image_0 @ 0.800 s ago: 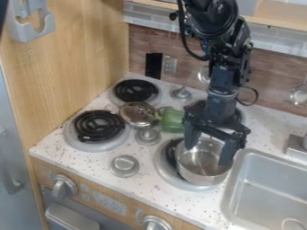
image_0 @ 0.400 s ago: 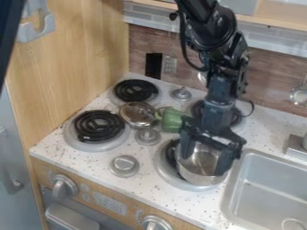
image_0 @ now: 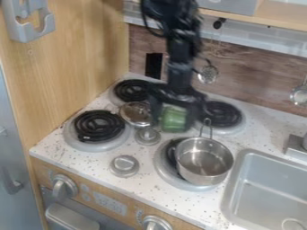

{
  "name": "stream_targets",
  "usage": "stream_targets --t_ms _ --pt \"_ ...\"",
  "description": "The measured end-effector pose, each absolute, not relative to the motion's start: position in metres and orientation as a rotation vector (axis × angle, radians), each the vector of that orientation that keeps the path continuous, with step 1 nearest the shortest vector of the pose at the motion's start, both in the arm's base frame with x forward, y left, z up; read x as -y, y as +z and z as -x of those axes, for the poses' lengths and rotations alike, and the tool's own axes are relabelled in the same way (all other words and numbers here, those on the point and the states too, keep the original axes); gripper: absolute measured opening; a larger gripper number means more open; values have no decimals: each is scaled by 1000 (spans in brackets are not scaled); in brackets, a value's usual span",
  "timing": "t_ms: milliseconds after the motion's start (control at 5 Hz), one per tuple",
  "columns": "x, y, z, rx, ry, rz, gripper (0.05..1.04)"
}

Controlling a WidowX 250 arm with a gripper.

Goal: Move the cover of the silver pot and cover it to the bottom left burner

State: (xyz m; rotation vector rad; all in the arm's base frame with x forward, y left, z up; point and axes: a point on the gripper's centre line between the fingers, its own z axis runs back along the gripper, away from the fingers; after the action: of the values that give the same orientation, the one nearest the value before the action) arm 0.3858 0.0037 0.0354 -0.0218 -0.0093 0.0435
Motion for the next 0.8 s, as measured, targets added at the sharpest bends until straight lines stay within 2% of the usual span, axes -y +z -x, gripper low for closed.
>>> stream_targets --t_ms 400,600,800 --pt "-68 33 -416 103 197 -27 998" --pt "-81 22 -429 138 247 -95 998" --pt "-89 19 -443 159 278 -124 998"
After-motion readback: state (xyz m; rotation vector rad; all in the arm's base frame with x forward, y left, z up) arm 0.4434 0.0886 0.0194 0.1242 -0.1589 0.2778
